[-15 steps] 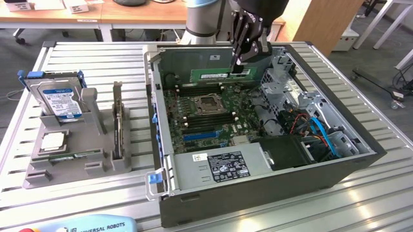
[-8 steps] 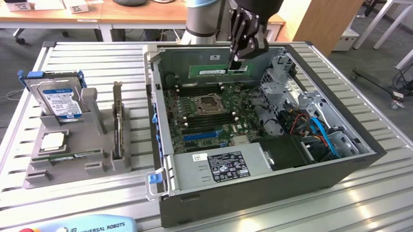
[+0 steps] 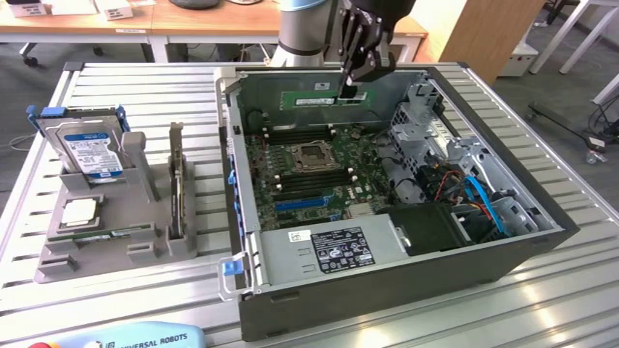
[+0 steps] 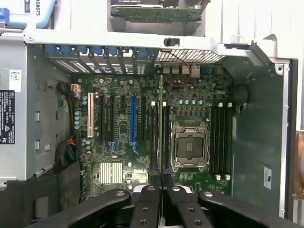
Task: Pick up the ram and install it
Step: 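Pick up the ram and move it above insertion slot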
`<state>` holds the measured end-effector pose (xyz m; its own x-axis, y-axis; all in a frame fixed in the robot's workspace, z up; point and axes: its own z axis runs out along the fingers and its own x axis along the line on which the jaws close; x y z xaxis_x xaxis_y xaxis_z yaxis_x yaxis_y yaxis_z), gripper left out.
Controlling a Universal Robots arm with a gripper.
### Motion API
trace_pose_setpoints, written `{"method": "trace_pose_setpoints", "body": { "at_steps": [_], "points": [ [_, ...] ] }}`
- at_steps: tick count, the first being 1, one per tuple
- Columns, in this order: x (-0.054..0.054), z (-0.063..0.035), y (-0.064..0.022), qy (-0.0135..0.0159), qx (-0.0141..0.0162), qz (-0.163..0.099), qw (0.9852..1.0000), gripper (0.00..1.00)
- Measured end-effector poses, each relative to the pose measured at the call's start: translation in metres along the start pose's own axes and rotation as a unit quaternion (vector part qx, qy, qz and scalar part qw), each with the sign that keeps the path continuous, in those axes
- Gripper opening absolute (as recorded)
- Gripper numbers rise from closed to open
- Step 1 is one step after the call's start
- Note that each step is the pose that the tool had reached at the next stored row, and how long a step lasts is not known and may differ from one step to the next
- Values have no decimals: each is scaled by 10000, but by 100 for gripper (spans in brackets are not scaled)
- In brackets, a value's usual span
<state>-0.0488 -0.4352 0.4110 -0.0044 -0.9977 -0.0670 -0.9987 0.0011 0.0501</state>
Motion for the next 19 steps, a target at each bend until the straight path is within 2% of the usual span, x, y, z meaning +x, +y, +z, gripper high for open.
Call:
{"method": "trace_pose_setpoints", "body": {
  "at_steps": [1,3,5,15,19],
  "points": [
    [-2,1,0,-4,0,-1,10000,12],
    [-3,8,0,-31,0,-2,10000,12],
    [-1,38,-1,-40,1,-2,10000,12],
    [10,202,-10,-40,0,-2,10000,12],
    [12,236,-12,-39,0,-2,10000,12]
  ]
}}
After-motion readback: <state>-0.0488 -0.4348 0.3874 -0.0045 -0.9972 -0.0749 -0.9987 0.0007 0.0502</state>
